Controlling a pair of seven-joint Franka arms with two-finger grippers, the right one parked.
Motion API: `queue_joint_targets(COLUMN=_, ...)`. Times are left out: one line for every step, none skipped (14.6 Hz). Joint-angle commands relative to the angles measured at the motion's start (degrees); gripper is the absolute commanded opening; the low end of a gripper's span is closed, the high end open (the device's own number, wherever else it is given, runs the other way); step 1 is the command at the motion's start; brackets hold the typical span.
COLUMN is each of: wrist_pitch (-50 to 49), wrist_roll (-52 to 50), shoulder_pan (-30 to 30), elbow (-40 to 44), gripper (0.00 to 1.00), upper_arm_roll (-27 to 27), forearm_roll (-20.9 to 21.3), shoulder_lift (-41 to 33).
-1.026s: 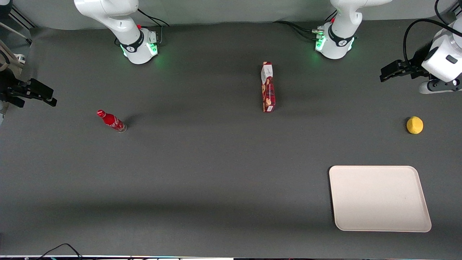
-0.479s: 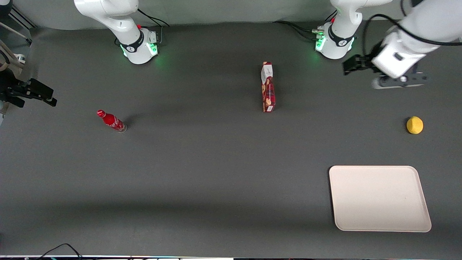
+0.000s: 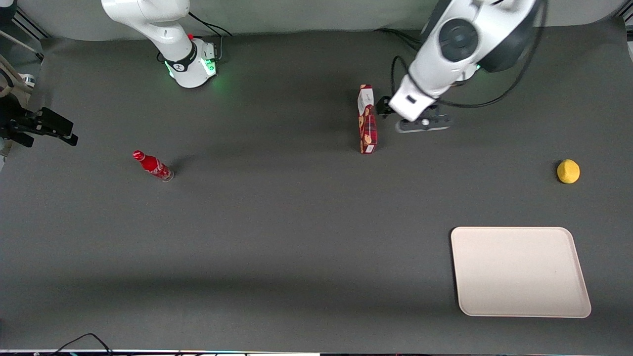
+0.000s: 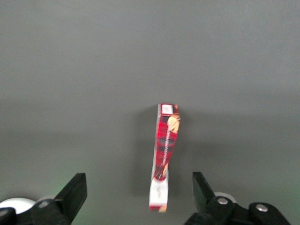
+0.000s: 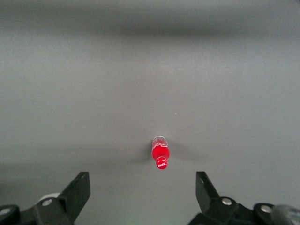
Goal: Place red cookie box on tray
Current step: 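Move the open left gripper over the upright red plaid cookie box, then lower the left gripper around the box and close on it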
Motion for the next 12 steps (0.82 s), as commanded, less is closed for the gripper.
queue_joint_targets(wrist_pitch=16.87, wrist_roll=-2.98, shoulder_pan=-0.18, elbow=-11.82, gripper=1.0, upper_arm_roll=-6.31, forearm_roll=-1.18, shoulder_lift=2.09)
queue_joint_targets(wrist_pitch=19.17, wrist_roll=-3.07, shoulder_pan=-0.18, elbow=-12.7, gripper=1.0, upper_arm_roll=-7.81, forearm_roll=-1.18, shoulder_lift=3.85)
queue_joint_targets(wrist_pitch=21.71, wrist_roll=-3.51, shoulder_pan=-0.27, elbow=-13.84, gripper=1.0, upper_arm_roll=-8.87, forearm_roll=-1.09, shoulder_lift=4.74)
queue_joint_targets(wrist_pitch=24.52, wrist_roll=-3.6, shoulder_pan=-0.36, elbow=-15.77, gripper=1.0, upper_arm_roll=-10.18, forearm_roll=-1.09, shoulder_lift=4.74)
queue_joint_targets(wrist_pitch=27.77, wrist_roll=-3.77, shoulder_pan=-0.53, elbow=-17.79, gripper=1.0, upper_arm_roll=-11.59, forearm_roll=-1.09, shoulder_lift=4.83)
queue_joint_targets(wrist_pitch=31.37, wrist_roll=-4.47, shoulder_pan=-0.71, elbow=-19.63, gripper=1.0, upper_arm_roll=-12.65, forearm_roll=-1.09, shoulder_lift=5.09)
queue_joint_targets(wrist_pitch=34.63, wrist_roll=-4.91, shoulder_pan=-0.71, elbow=-21.31, gripper=1.0, upper_arm_roll=-13.35, forearm_roll=-1.0, shoulder_lift=5.7)
queue_joint_targets(wrist_pitch=36.92, wrist_roll=-4.92, shoulder_pan=-0.88, elbow=-22.8, gripper=1.0, upper_arm_roll=-13.88, forearm_roll=-0.65, shoulder_lift=6.49)
queue_joint_targets(wrist_pitch=38.86, wrist_roll=-4.92, shoulder_pan=-1.32, elbow=-23.69, gripper=1.0, upper_arm_roll=-14.06, forearm_roll=-0.39, shoulder_lift=7.2)
queue_joint_targets(wrist_pitch=40.1, wrist_roll=-4.92, shoulder_pan=-1.5, elbow=-24.3, gripper=1.0, upper_arm_roll=-14.06, forearm_roll=0.14, shoulder_lift=8.08)
queue_joint_targets(wrist_pitch=40.98, wrist_roll=-4.92, shoulder_pan=-1.85, elbow=-24.57, gripper=1.0, upper_arm_roll=-14.06, forearm_roll=1.01, shoulder_lift=8.69)
queue_joint_targets(wrist_pitch=42.03, wrist_roll=-5.0, shoulder_pan=-1.94, elbow=-24.66, gripper=1.0, upper_arm_roll=-14.06, forearm_roll=1.54, shoulder_lift=10.0)
